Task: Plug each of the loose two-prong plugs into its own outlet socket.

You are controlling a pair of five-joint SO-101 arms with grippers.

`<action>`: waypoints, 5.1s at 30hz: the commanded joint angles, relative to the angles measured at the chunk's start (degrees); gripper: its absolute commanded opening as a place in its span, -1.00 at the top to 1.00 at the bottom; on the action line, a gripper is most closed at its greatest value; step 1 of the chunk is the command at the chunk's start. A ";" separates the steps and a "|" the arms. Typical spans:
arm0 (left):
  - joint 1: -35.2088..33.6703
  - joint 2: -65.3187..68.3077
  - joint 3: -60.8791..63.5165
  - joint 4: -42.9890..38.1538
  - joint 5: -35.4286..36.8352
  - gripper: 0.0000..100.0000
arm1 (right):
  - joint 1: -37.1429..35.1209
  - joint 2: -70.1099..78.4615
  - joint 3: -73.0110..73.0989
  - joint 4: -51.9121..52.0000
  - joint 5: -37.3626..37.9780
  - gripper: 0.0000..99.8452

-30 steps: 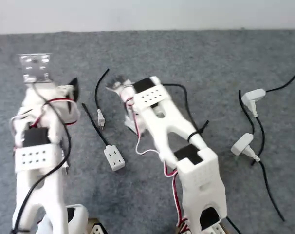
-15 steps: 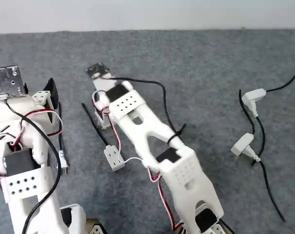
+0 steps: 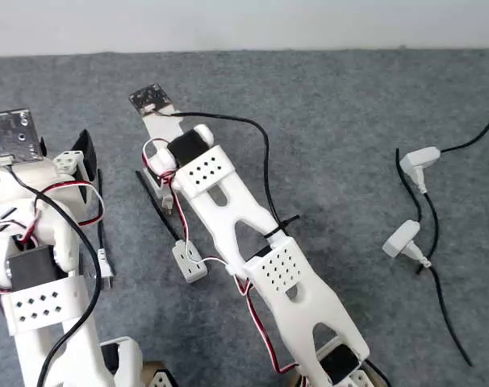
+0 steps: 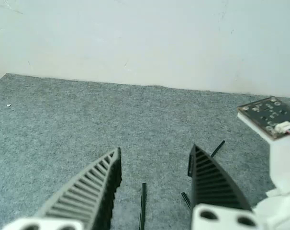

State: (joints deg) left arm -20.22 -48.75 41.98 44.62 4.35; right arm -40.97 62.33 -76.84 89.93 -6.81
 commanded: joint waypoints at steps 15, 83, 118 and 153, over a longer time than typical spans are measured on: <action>-4.22 -1.14 4.70 -5.10 -0.53 0.54 | -1.98 1.98 4.92 -14.11 5.45 0.20; 0.70 -1.58 6.46 -9.85 -0.09 0.54 | -0.57 -10.86 -19.16 10.59 18.64 0.98; 34.64 -55.65 17.98 5.36 -3.34 0.54 | -19.03 -56.84 -5.54 12.88 26.73 0.98; 39.47 -55.65 7.16 6.59 -3.60 0.54 | -19.38 -73.27 17.76 8.75 26.20 0.98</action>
State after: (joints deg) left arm 18.81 -103.43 49.27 51.30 -0.40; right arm -59.78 -11.25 -59.87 100.13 20.18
